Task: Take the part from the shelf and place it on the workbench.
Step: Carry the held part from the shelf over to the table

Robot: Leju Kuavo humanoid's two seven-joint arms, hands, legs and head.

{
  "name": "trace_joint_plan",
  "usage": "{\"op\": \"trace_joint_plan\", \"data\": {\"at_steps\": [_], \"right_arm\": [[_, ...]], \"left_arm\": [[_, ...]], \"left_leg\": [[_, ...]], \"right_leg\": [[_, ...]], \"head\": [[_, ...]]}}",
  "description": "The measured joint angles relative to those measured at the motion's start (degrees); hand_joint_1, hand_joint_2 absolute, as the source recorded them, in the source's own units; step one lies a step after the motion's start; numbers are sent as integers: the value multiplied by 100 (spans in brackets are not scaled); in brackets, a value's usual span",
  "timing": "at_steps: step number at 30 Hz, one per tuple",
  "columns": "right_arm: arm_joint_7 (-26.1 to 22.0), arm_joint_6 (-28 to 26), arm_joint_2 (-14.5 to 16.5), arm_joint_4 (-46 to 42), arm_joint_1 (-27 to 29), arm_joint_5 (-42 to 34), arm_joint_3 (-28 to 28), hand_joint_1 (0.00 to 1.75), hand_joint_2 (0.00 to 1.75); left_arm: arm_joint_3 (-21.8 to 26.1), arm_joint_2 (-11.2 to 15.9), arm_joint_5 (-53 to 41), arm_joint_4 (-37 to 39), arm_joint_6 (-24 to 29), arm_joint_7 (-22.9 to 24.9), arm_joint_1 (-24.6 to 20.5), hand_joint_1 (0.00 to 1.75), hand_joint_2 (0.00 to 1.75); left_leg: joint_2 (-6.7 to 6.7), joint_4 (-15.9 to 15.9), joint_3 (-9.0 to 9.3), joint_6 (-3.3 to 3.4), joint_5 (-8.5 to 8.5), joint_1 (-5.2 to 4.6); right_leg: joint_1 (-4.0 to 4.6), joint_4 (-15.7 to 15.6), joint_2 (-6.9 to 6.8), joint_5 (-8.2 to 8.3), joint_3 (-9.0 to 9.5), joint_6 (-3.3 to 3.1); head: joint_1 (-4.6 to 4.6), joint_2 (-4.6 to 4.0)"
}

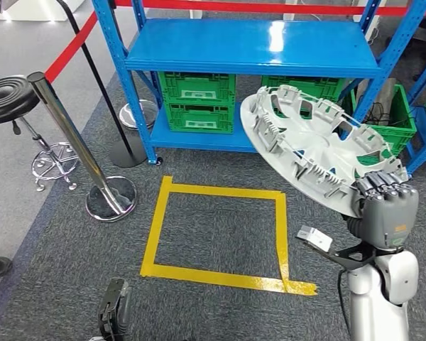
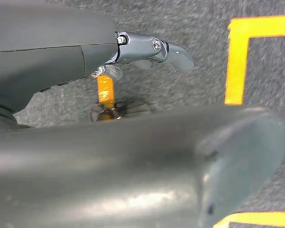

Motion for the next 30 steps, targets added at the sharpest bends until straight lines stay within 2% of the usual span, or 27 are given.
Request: {"op": "trace_joint_plan", "data": {"at_steps": [1, 2, 3, 4, 5, 6, 7, 8, 9, 10, 11, 12, 13, 14, 15, 16, 17, 19, 20, 21, 22, 23, 24, 26, 27, 28, 30], "right_arm": [[0, 1, 0, 1, -6, -2, 0, 175, 175], [0, 1, 1, 2, -10, -5, 0, 175, 175], [0, 1, 1, 2, -9, -9, 0, 175, 175], [0, 1, 1, 2, -8, -10, -1, 175, 175], [0, 1, 1, 2, -4, -11, -2, 175, 175], [0, 1, 1, 2, -1, -13, -2, 175, 175], [0, 1, 1, 2, 2, -15, -2, 175, 175], [0, 1, 1, 2, 3, -19, -2, 175, 175], [0, 1, 2, 0, 3, -23, -2, 175, 175], [0, 1, 2, -3, 2, -29, -2, 175, 175], [0, 0, 3, -5, 0, -34, -2, 175, 175], [0, 0, 4, -7, -2, -38, -2, 175, 175], [0, 0, 5, -8, -4, -41, -2, 175, 175], [0, 0, 6, -8, 0, -43, -2, 175, 175], [0, 1, 7, -8, 7, -44, -2, 175, 175], [0, 1, 8, -7, 13, -44, -2, 175, 175], [0, 1, 8, -7, 19, -43, -2, 175, 175], [0, 1, 9, -7, 21, -41, 0, 175, 175], [0, 1, 10, -7, 22, -41, 1, 175, 175], [0, 1, 11, -7, 23, -40, 2, 175, 175], [0, 1, 12, -7, 24, -40, 3, 175, 175], [0, 1, 12, -7, 23, -40, 2, 175, 175], [0, 1, 12, -7, 19, -40, 1, 175, 175], [0, 1, 12, -10, 15, -39, 0, 175, 175], [0, 1, 12, -13, 17, -38, 0, 175, 175], [0, 1, 12, -16, 23, -38, -1, 175, 175], [0, 1, 13, -19, 23, -38, -2, 175, 175]], "left_arm": [[1, 3, -5, 2, 1, -1, 12, 0, 0], [2, 5, -12, 3, 1, -1, 17, 0, 0], [2, 5, -20, 3, 1, -1, 18, 0, 0], [2, 5, -28, 3, 1, -1, 16, 0, 0], [2, 5, -32, 3, 1, -1, 14, 0, 0], [2, 5, -36, 3, 1, -1, 12, 0, 0], [2, 4, -41, 3, 1, -1, 9, 0, 0], [2, 3, -47, 3, 0, -1, 2, 0, 0], [3, 7, -55, 3, 0, -1, -10, 0, 0], [4, 10, -68, 1, 0, -2, -27, 0, 0], [5, 13, -79, -1, 0, -2, -44, 0, 0], [6, 16, -90, -2, 1, -2, -57, 0, 0], [6, 14, -99, -4, 2, -2, -64, 0, 0], [6, 11, -102, -4, 1, -1, -61, 0, 0], [7, 11, -104, -4, 1, 0, -57, 0, 0], [8, 11, -104, -4, 2, 1, -52, 0, 0], [9, 10, -106, -4, 1, 1, -47, 0, 0], [11, 8, -107, -4, 0, 2, -42, 0, 0], [11, 3, -108, -4, -3, 2, -38, 0, 0], [11, -1, -108, -4, -4, 2, -35, 0, 0], [11, -3, -108, -4, -4, 2, -32, 0, 0], [11, -4, -108, -4, -4, 2, -31, 0, 0], [12, -2, -108, -4, -3, 1, -30, 0, 0], [15, 2, -108, -4, -1, 0, -30, 0, 0], [16, 5, -108, -4, 0, -1, -29, 0, 0], [17, 6, -108, -4, 1, -1, -26, 0, 0], [22, 13, -108, -3, 1, 1, -10, 0, 0]], "left_leg": [[-5, 168, -56, -34, -242, 8], [-6, 450, -122, -64, -577, 20], [-6, 832, -182, -90, -910, 27], [-6, 1222, -219, -108, -1132, 34], [-6, 1521, -212, -113, -1203, 37], [-7, 1665, -136, -105, -1141, 38], [-8, 1606, 32, -79, -998, 35], [-11, 1349, 299, -33, -866, 26], [-17, 939, 652, 33, -841, 5], [-19, 451, 1012, 95, -910, -18], [-21, 75, 1268, 130, -991, -46], [-23, -176, 1412, 159, -1050, -76], [-21, -306, 1439, 171, -1028, -96], [-11, -333, 1394, 186, -935, -97], [3, -384, 1347, 226, -843, -91], [17, -424, 1277, 258, -748, -77], [32, -437, 1184, 282, -651, -61], [37, -409, 966, 301, -486, -64], [41, -386, 848, 294, -406, -63], [45, -356, 723, 281, -328, -59], [49, -316, 591, 262, -258, -49], [51, -262, 461, 236, -194, -36], [51, -200, 345, 204, -144, -30], [44, -73, 185, 137, -58, -37], [41, -40, 148, 110, -11, -45], [39, -30, 130, 82, 44, -46], [33, -19, 79, 22, 50, -27]], "right_leg": [[-9, -1, -13, 84, -68, -59], [-11, 2, -20, 171, -147, -101], [-4, 8, -18, 258, -237, -127], [6, 16, -21, 341, -342, -134], [17, 26, -22, 416, -450, -137], [30, 36, -24, 491, -560, -133], [45, 47, -24, 564, -667, -128], [60, 54, -22, 639, -762, -124], [75, 60, -20, 709, -834, -116], [84, 60, -22, 777, -884, -104], [81, 41, -28, 850, -908, -85], [66, 5, -35, 927, -919, -55], [52, -39, -40, 1010, -925, -21], [37, -80, -37, 1057, -937, 12], [33, -67, -25, 990, -968, 43], [34, 49, -12, 796, -1032, 67], [32, 278, -1, 501, -1110, 89], [26, 1010, 7, -68, -1269, 129], [21, 1360, 7, -154, -1292, 151], [16, 1583, 7, -90, -1254, 171], [6, 1626, 6, 74, -1133, 192], [-10, 1463, 5, 246, -910, 215], [-26, 1120, 4, 277, -610, 246], [-28, 330, 12, 45, -25, 237], [-16, 100, 14, -95, 108, 204], [1, 10, 13, -132, 137, 143], [-6, 33, -10, -36, 2, 23]], "head": [[-13, 0], [-26, 0], [-39, 0], [-44, 0], [-44, 0], [-45, 0], [-45, 0], [-45, 0], [-42, 0], [-40, 0], [-35, 0], [-41, 0], [-48, 0], [-53, 0], [-58, 0], [-48, 0], [-39, 0], [-28, 0], [-28, 0], [-29, 0], [-28, 0], [-28, 0], [-24, 0], [-22, 0], [-19, 0], [-20, 0], [-20, 0]]}}
